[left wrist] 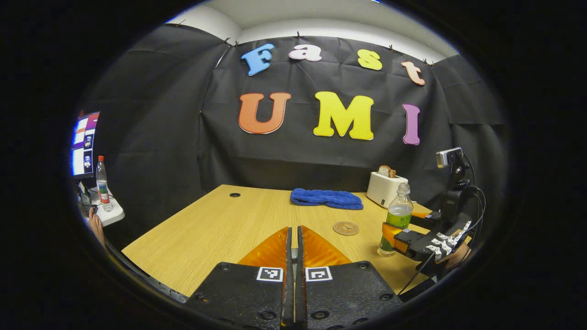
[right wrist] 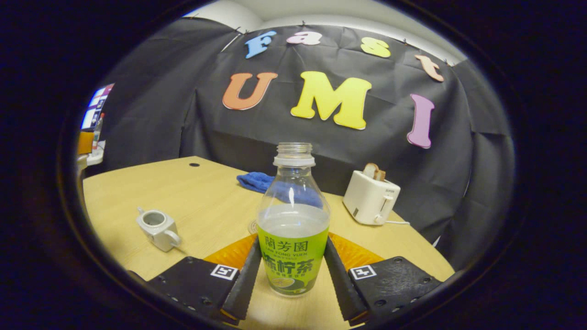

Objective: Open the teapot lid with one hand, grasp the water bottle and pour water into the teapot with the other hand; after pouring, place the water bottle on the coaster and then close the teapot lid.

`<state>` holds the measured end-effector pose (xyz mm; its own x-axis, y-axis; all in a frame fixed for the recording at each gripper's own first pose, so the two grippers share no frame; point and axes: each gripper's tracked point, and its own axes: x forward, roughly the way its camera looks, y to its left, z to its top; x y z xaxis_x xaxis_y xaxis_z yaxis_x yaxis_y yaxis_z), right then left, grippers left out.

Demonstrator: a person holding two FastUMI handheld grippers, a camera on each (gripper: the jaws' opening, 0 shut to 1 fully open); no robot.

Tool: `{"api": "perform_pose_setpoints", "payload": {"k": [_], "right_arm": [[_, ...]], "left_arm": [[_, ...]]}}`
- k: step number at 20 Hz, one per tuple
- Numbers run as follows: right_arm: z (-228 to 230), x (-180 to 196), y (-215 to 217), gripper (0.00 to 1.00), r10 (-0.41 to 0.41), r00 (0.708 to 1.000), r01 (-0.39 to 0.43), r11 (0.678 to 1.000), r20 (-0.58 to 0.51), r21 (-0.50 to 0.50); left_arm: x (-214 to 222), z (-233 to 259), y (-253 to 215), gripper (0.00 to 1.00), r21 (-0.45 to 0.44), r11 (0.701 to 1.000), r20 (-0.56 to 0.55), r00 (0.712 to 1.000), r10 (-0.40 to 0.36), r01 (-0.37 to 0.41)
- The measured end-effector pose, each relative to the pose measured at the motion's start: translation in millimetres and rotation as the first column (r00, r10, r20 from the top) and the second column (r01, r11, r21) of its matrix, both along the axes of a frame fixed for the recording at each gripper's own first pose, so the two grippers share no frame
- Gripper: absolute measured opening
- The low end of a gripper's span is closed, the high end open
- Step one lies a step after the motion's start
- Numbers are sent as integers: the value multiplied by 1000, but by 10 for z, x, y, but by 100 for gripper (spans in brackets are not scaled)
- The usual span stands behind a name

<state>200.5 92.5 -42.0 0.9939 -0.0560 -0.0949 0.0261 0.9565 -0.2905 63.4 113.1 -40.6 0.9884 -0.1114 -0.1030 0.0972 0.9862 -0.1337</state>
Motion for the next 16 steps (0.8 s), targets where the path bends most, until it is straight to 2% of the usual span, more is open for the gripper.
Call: {"api": "perform_pose_setpoints", "payload": {"k": [4,7,11,15,16], "right_arm": [[17,20,108,74,-3,999,-3,982,-33,-189],[-58,68,280,75,16,998,-36,946,-65,-323],[-79,69,486,74,18,999,-41,845,-48,-533],[-112,98,632,74,8,999,-33,748,-42,-663],[-88,105,675,74,1,1000,-22,711,-29,-703]], "left_arm": [[18,-61,105,3,14,1000,-13,1000,12,-12],[7,-88,194,4,21,1000,-18,1000,20,-20],[9,-107,309,4,30,999,-18,999,29,-29],[-14,-105,391,4,55,998,-11,999,33,-32],[-19,-108,429,4,55,998,-11,999,34,-34]]}}
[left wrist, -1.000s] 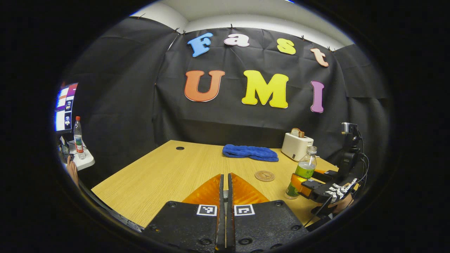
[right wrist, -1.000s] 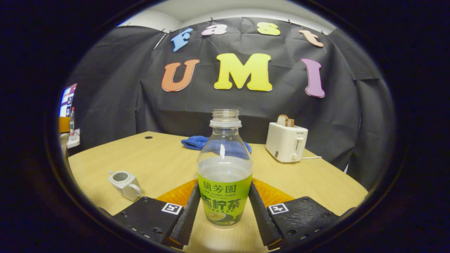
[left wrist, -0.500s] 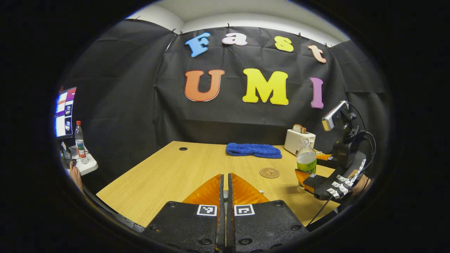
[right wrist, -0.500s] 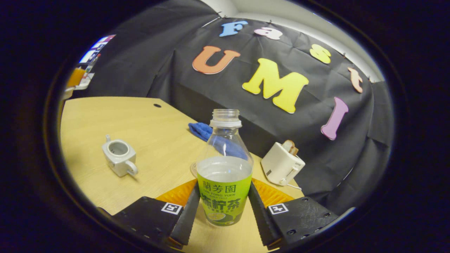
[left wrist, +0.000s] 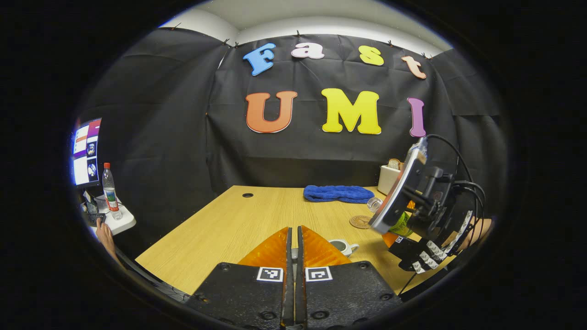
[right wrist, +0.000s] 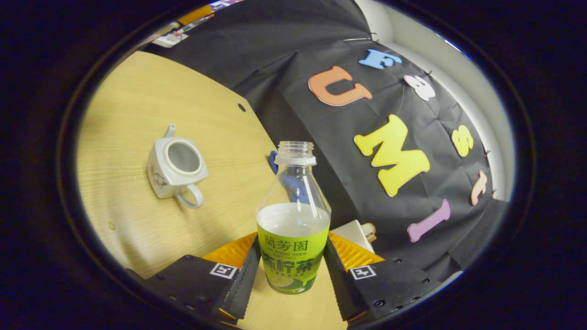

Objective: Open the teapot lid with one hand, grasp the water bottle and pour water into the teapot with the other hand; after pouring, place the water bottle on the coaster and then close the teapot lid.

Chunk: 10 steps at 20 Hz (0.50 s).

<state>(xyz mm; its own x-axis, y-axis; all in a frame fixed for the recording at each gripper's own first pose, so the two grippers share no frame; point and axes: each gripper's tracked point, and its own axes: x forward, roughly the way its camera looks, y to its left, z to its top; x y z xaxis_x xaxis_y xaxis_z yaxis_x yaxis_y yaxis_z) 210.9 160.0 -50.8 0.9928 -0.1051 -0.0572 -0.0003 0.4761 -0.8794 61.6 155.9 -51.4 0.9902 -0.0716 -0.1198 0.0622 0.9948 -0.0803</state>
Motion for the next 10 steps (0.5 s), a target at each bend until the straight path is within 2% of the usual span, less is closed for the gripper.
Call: {"api": "perform_pose_setpoints", "payload": {"k": [3,7,10], "right_arm": [[10,34,47,75,-6,999,12,986,34,-168],[-22,112,88,75,4,999,12,939,47,-345],[73,70,137,75,14,996,28,887,87,-461]], "left_arm": [[1,-46,97,4,-5,1000,-8,1000,14,-14],[-6,-71,141,4,-12,1000,-14,1000,10,-10],[-8,-66,121,4,-12,1000,-9,1000,-5,5]]}}
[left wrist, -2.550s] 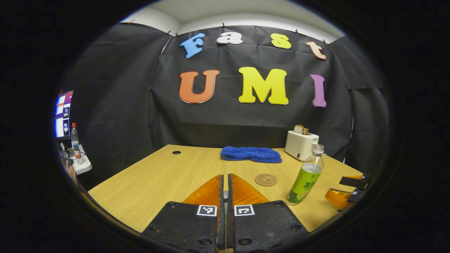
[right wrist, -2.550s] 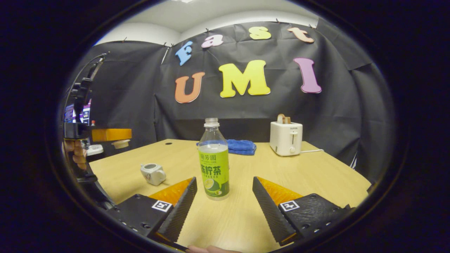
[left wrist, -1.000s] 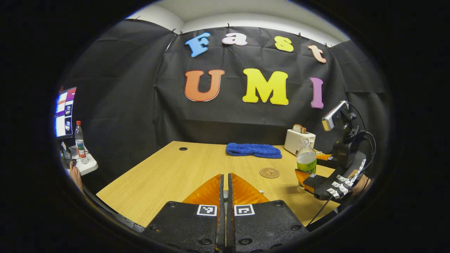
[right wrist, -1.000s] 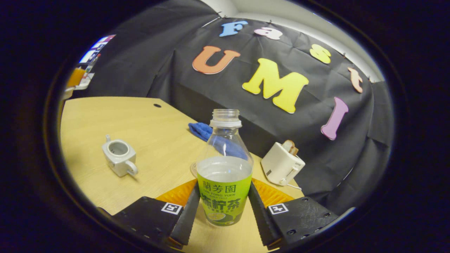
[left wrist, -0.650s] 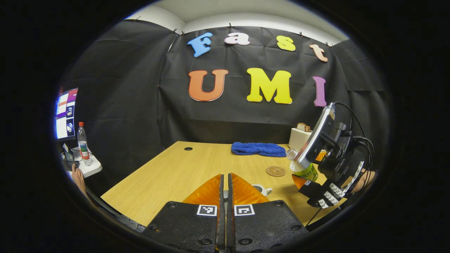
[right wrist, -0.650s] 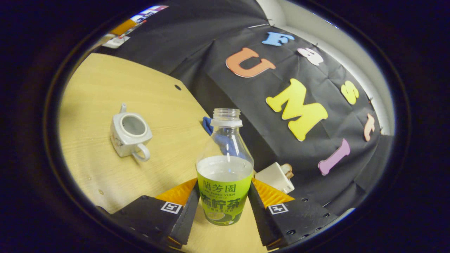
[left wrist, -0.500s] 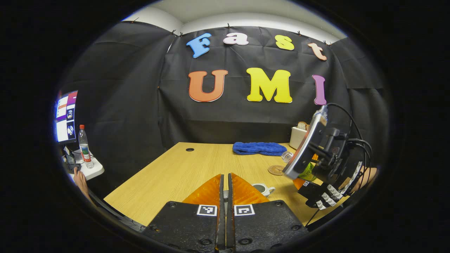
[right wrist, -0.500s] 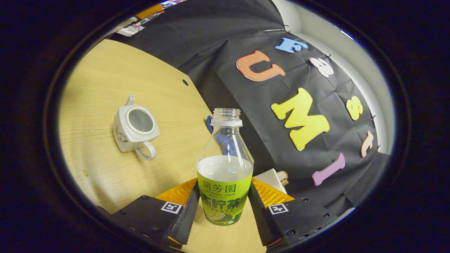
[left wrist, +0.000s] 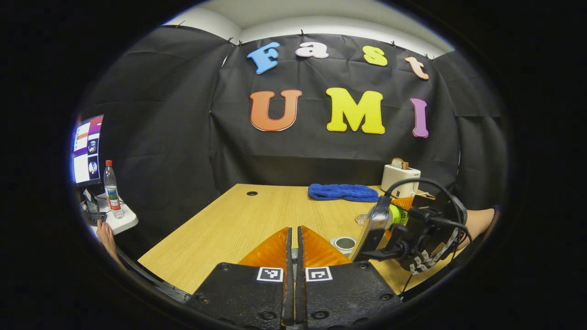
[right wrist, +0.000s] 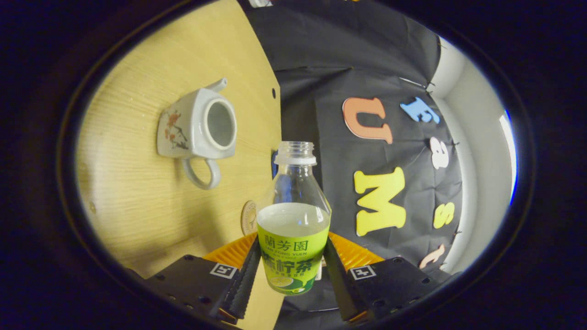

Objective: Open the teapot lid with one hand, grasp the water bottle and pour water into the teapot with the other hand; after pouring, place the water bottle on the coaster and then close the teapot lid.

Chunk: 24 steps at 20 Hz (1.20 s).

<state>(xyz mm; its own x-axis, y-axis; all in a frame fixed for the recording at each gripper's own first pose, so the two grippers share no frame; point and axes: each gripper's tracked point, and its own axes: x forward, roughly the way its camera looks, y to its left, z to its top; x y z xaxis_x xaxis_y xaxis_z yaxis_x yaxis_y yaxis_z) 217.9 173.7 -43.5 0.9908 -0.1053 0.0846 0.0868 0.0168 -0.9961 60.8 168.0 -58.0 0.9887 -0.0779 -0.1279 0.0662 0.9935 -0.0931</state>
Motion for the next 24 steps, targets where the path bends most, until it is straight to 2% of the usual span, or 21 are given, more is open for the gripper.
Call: {"api": "perform_pose_setpoints", "payload": {"k": [3,6,9,12,21,24], "right_arm": [[44,-27,75,75,8,1000,-5,993,22,-122],[164,1,150,75,23,998,-7,967,60,-253],[185,-9,170,75,26,997,-3,949,69,-315],[208,-54,224,75,39,995,3,915,95,-404],[251,-84,246,75,66,990,11,845,126,-534],[365,-60,311,75,85,982,25,823,166,-568]], "left_arm": [[-16,17,-14,4,4,1000,6,1000,-11,11],[-25,23,0,4,8,1000,9,1000,-12,12],[-13,-10,12,4,3,1000,0,1000,-11,11],[-20,-3,2,4,1,1000,0,1000,-15,15],[-15,-37,-17,4,-7,1000,-8,1000,-29,29],[-6,-49,-16,4,-9,1000,-15,999,-29,29]]}}
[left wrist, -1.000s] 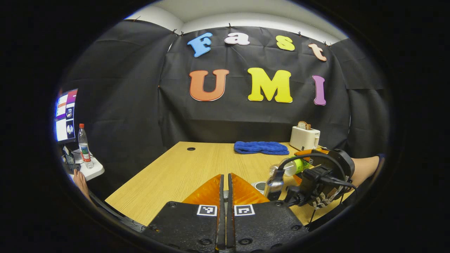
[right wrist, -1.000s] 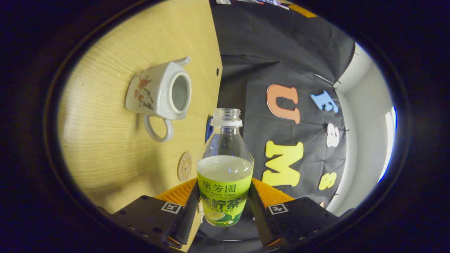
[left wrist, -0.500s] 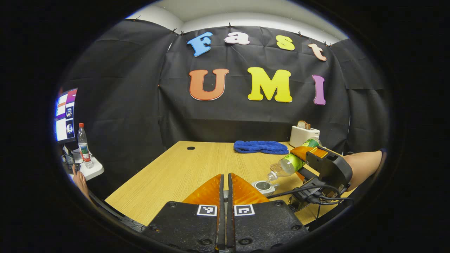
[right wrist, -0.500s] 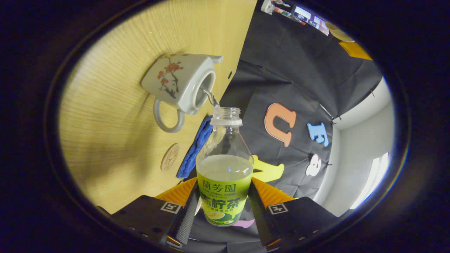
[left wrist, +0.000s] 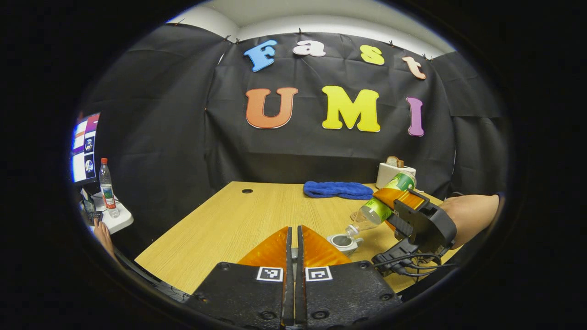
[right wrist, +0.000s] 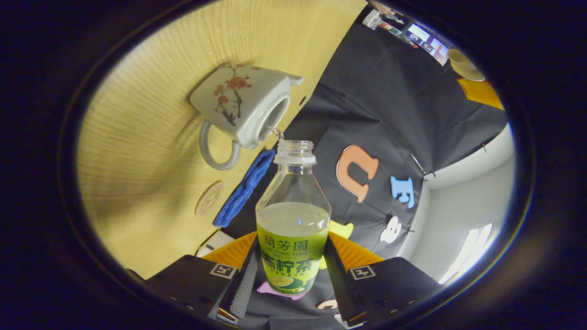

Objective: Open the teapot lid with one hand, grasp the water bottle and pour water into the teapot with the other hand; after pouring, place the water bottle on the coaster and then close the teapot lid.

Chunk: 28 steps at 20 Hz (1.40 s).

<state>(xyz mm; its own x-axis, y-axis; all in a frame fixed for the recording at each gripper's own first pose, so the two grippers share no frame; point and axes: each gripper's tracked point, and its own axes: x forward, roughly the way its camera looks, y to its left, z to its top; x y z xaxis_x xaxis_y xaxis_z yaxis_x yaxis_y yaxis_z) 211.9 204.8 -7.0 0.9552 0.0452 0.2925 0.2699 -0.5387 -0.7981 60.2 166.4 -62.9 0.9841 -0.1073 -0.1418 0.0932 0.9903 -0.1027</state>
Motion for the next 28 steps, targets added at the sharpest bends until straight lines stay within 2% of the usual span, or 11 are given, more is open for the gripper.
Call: {"api": "perform_pose_setpoints", "payload": {"k": [9,12,14,18,23,25,28], "right_arm": [[218,-122,190,75,47,996,-39,994,78,-100],[239,-124,191,72,39,996,-29,992,82,-124],[252,-117,199,75,39,995,-26,990,92,-142],[234,-80,228,74,45,994,-30,987,96,-157],[167,-52,195,74,60,995,-53,995,83,-87],[51,-38,142,74,71,997,-72,997,38,11],[-82,0,67,74,90,996,-87,982,-13,165]], "left_arm": [[-14,-5,-3,4,2,1000,0,1000,-4,4],[-16,1,-15,4,3,1000,1,1000,-6,6],[-10,-8,-7,4,2,1000,0,1000,-6,6],[-14,-23,12,4,-1,1000,-5,1000,-3,3],[-16,-42,32,4,2,1000,-7,1000,-3,3],[-20,-46,52,4,2,1000,-11,1000,2,-2],[-23,-33,77,4,4,1000,-9,1000,12,-12]]}}
